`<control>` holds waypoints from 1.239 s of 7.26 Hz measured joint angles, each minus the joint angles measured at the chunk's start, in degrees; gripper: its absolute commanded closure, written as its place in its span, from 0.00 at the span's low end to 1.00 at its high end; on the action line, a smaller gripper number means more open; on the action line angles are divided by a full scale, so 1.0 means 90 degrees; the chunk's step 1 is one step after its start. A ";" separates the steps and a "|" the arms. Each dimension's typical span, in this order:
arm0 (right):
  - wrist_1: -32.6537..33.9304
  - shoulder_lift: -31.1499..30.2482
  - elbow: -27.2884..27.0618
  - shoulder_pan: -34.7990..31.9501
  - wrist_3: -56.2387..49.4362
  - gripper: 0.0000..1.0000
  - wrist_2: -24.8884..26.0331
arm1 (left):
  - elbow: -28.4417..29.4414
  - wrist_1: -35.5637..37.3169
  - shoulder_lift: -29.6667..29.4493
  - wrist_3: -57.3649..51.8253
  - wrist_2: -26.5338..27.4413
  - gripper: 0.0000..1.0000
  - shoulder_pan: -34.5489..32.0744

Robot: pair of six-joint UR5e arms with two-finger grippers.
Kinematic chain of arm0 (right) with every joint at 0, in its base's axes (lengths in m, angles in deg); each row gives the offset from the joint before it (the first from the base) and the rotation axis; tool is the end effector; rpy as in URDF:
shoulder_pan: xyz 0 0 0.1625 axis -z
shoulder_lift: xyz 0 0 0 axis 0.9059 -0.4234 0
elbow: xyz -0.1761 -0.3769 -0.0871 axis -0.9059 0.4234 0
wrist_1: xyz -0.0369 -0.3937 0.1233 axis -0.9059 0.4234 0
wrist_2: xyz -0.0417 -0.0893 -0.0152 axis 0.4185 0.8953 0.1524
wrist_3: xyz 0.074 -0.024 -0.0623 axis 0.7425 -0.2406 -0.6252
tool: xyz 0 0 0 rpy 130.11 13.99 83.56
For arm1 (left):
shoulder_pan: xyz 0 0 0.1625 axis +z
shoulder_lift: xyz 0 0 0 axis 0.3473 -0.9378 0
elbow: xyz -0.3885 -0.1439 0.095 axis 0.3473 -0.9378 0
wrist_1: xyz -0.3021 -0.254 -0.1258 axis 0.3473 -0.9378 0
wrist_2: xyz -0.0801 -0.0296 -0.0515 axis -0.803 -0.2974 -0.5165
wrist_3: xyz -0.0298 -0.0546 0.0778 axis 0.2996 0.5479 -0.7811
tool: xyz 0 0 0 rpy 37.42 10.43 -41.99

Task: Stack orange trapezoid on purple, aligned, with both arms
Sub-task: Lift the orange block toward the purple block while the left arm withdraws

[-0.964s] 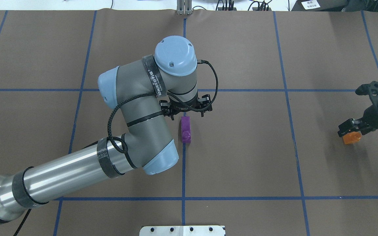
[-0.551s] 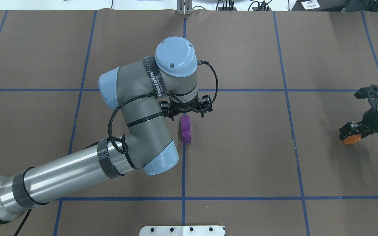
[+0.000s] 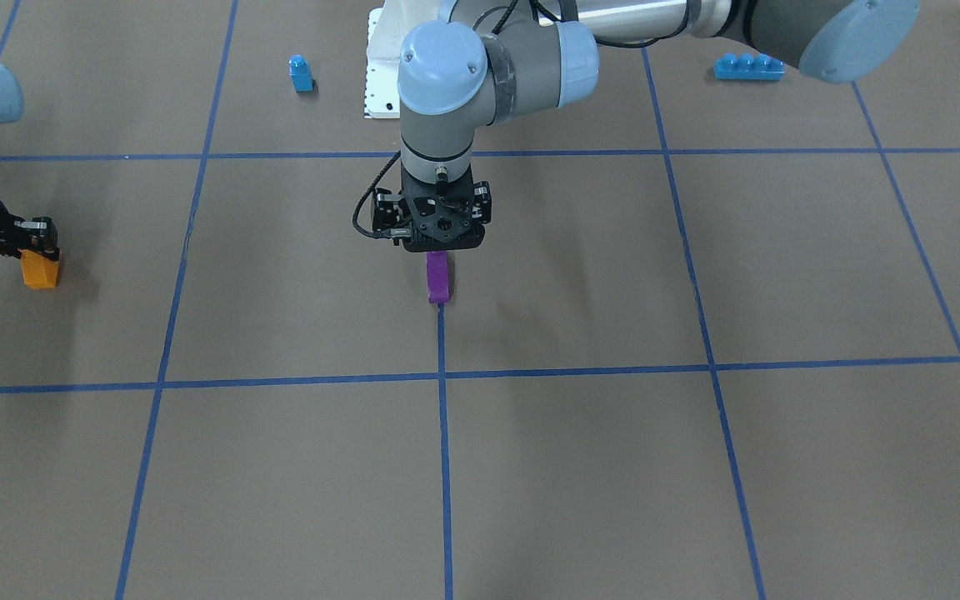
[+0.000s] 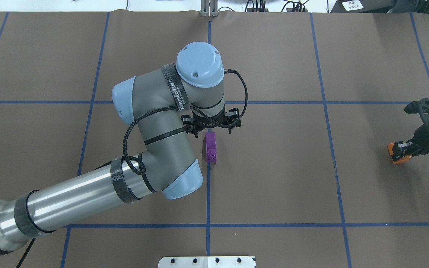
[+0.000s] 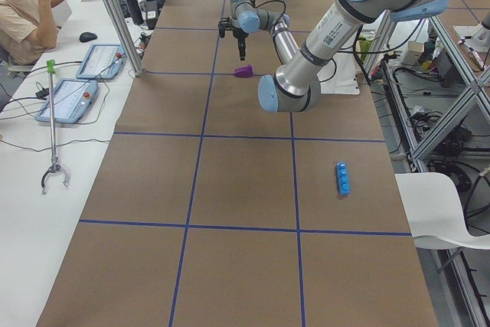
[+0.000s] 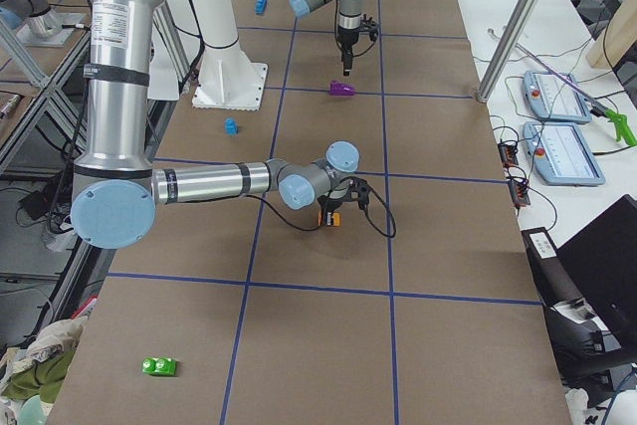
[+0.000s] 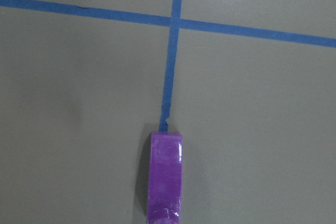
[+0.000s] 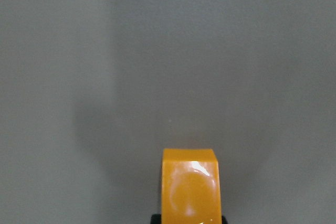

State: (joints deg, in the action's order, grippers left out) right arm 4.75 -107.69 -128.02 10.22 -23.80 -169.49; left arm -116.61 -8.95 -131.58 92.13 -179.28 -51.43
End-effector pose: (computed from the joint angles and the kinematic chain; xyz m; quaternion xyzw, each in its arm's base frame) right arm -0.2155 -0.4241 0.5998 -0.0381 -0.3884 -0.0596 0.9188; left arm 0.5817 -0.4602 0.1028 -0.0215 0.4257 -0.0460 0.9035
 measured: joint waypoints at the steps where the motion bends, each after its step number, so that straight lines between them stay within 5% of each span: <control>1: 0.0029 0.0042 -0.0228 0.0005 0.0025 1.00 0.0008 | -0.0008 -0.0001 0.0002 -0.0005 0.0000 0.00 -0.0014; 4: 0.0335 0.1076 -0.0512 0.0498 0.0961 1.00 0.0168 | -0.0579 -0.0011 0.0551 -0.0217 -0.0034 0.00 -0.0157; 7: 0.1890 0.3300 -0.0446 0.1581 0.1974 1.00 0.0893 | -0.1765 0.0007 0.1969 -0.1310 -0.0096 0.00 -0.0529; 9: 0.2970 0.5071 0.0192 0.2239 0.2488 1.00 0.1523 | -0.2524 0.0003 0.3122 -0.2228 -0.0412 0.00 -0.1033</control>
State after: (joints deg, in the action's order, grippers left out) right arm 31.48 -62.06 -126.29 30.37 -1.41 -155.78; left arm -139.33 -8.93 -103.48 72.07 -182.99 -60.73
